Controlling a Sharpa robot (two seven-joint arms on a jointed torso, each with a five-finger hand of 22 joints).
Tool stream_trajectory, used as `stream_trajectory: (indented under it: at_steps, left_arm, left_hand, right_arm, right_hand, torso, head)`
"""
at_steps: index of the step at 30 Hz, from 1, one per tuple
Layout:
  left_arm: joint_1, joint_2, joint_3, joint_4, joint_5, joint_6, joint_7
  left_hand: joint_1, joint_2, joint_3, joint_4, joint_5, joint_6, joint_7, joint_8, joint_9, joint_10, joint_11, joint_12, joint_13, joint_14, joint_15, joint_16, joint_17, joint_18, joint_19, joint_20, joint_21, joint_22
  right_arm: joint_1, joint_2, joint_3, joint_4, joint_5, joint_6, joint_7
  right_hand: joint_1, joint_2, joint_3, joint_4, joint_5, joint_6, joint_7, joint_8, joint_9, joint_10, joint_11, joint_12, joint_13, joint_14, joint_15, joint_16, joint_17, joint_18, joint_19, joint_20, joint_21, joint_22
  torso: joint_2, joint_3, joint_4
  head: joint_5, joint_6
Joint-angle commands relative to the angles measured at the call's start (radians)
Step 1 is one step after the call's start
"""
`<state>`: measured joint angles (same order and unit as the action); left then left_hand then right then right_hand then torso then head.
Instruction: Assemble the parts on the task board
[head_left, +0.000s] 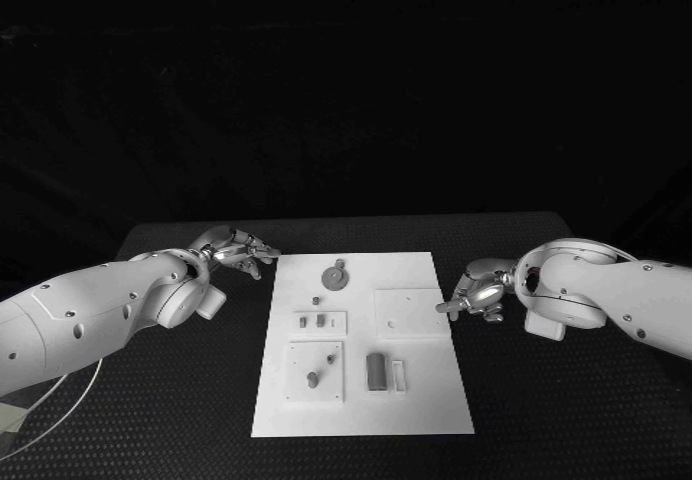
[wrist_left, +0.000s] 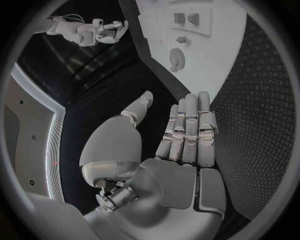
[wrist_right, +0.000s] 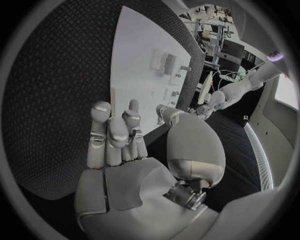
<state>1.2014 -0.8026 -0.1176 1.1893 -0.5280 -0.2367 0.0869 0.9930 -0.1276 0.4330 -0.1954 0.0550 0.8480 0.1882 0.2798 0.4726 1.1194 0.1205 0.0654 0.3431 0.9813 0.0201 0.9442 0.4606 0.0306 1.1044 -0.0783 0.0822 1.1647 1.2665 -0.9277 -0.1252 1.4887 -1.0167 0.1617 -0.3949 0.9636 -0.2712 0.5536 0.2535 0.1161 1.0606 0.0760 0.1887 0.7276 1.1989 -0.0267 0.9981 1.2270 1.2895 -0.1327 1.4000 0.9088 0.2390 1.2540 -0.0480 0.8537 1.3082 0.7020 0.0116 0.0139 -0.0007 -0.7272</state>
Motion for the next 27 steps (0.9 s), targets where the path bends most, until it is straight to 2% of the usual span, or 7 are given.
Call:
stream_trajectory:
  at_steps: [1, 27]
  left_arm:
    - [0.001, 0.002, 0.001, 0.002, 0.013, 0.009, 0.016]
    - [0.001, 0.002, 0.001, 0.002, 0.017, 0.006, 0.02]
  left_hand:
    - [-0.011, 0.0, -0.006, 0.0, 0.004, -0.009, 0.0, 0.005, -0.001, -0.002, 0.004, 0.005, 0.002, -0.002, -0.001, -0.006, 0.002, 0.011, 0.009, -0.001, -0.005, 0.0]
    - [-0.027, 0.0, -0.019, 0.005, 0.001, -0.009, -0.001, 0.006, -0.003, -0.002, 0.004, 0.005, 0.002, -0.001, -0.002, -0.007, 0.003, 0.012, 0.01, -0.002, -0.008, -0.002]
  right_arm:
    - [0.0, 0.003, 0.0, 0.001, 0.004, 0.021, -0.004]
    - [0.0, 0.008, 0.0, -0.002, 0.005, 0.019, -0.004]
  right_hand:
    - [-0.009, 0.004, 0.0, -0.007, -0.004, -0.008, 0.008, 0.003, 0.001, -0.007, -0.001, 0.007, 0.001, 0.003, -0.002, 0.001, 0.002, 0.023, -0.001, -0.003, 0.006, 0.019]
    - [-0.013, 0.009, 0.003, -0.009, -0.004, -0.008, 0.007, 0.005, 0.004, -0.007, -0.002, 0.007, 0.002, 0.003, -0.003, 0.001, 0.002, 0.023, -0.001, -0.003, 0.007, 0.019]
  torso:
    - [0.0, -0.0003, 0.0002]
    - [0.0, -0.0005, 0.0003]
  head:
    - [0.0, 0.0]
    - [0.005, 0.004]
